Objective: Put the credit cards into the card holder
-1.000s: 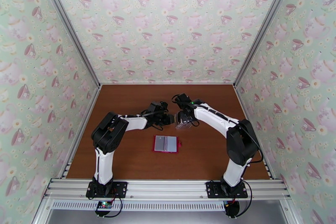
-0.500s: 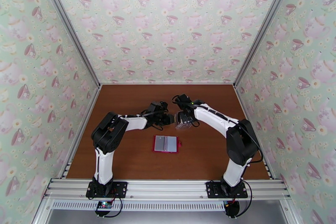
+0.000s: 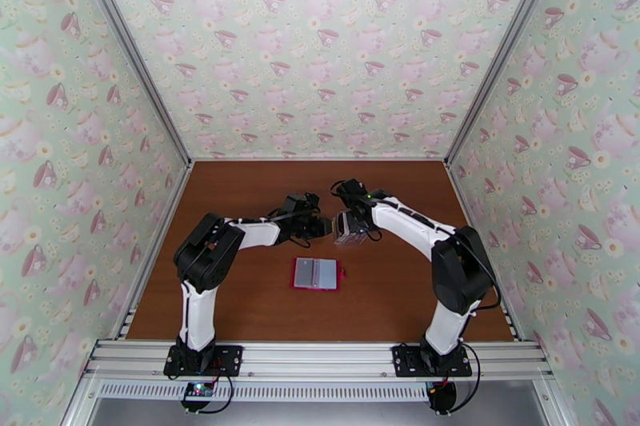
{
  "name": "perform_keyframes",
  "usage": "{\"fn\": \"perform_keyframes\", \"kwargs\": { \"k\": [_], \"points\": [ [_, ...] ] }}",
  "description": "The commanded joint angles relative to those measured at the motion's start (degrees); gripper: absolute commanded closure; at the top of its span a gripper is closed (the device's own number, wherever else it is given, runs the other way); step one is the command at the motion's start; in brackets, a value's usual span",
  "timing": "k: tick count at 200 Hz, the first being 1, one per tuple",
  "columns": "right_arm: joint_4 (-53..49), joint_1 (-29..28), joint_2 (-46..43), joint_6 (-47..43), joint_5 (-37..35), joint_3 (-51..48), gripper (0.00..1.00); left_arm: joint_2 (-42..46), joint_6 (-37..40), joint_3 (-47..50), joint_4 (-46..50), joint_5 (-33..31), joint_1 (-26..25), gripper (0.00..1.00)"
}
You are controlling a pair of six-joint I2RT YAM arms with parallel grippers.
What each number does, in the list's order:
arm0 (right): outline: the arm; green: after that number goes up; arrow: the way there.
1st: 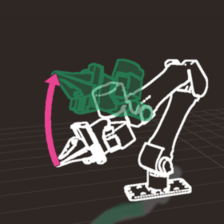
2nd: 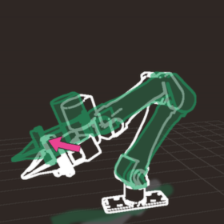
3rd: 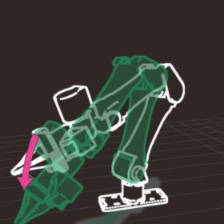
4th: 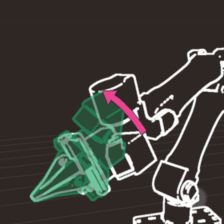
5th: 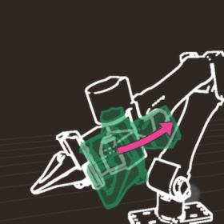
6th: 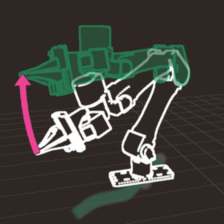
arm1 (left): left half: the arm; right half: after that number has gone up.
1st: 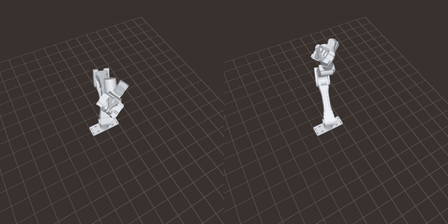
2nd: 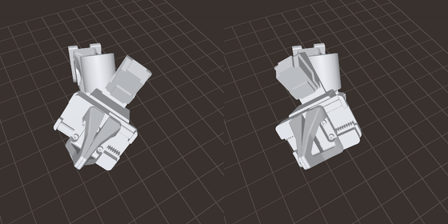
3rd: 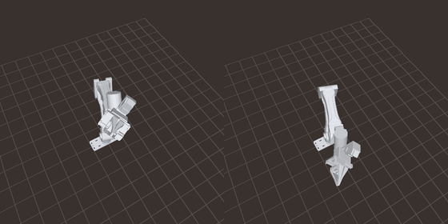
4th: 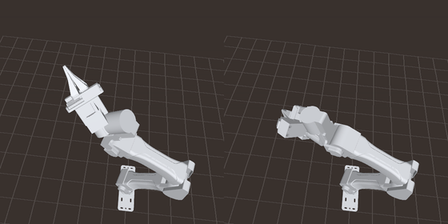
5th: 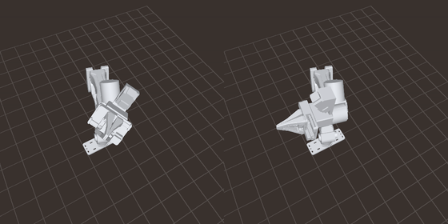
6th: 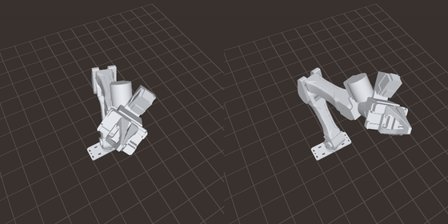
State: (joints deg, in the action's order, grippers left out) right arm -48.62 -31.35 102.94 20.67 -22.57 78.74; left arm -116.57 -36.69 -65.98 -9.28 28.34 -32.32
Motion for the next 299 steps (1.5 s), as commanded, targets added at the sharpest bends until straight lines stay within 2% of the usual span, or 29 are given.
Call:
{"fn": "perform_keyframes", "kwargs": {
  "k": [1,109,137,208,258,299],
  "points": [
    [1.2,1.4,2.1,-1.2,-1.1,0.6,0.58,-1.3,-0.3,0.9,0.3,0.8,0.2,0.57],
    [2.8,4.5,3.9,-2.9,2.6,3.4,0.58,-1.7,-0.6,1.0,-1.3,2.0,0.2,0.57],
    [3.3,4.9,4.0,-3.0,4.0,3.4,0.58,-1.7,-1.3,1.5,-4.2,3.4,0.2,0.53],
    [4.4,5.7,4.6,-3.2,6.7,2.8,0.63,-4.5,-1.6,-2.0,-4.5,4.8,-0.8,0.52],
    [4.9,5.8,5.0,-3.2,8.8,2.2,0.67,-7.1,-5.0,-4.6,-8.2,6.5,-1.0,0.53],
    [4.8,5.8,4.8,-3.3,8.7,2.1,0.67,-9.1,-4.4,-7.1,-4.4,5.0,-1.3,0.53]
  ]
}}
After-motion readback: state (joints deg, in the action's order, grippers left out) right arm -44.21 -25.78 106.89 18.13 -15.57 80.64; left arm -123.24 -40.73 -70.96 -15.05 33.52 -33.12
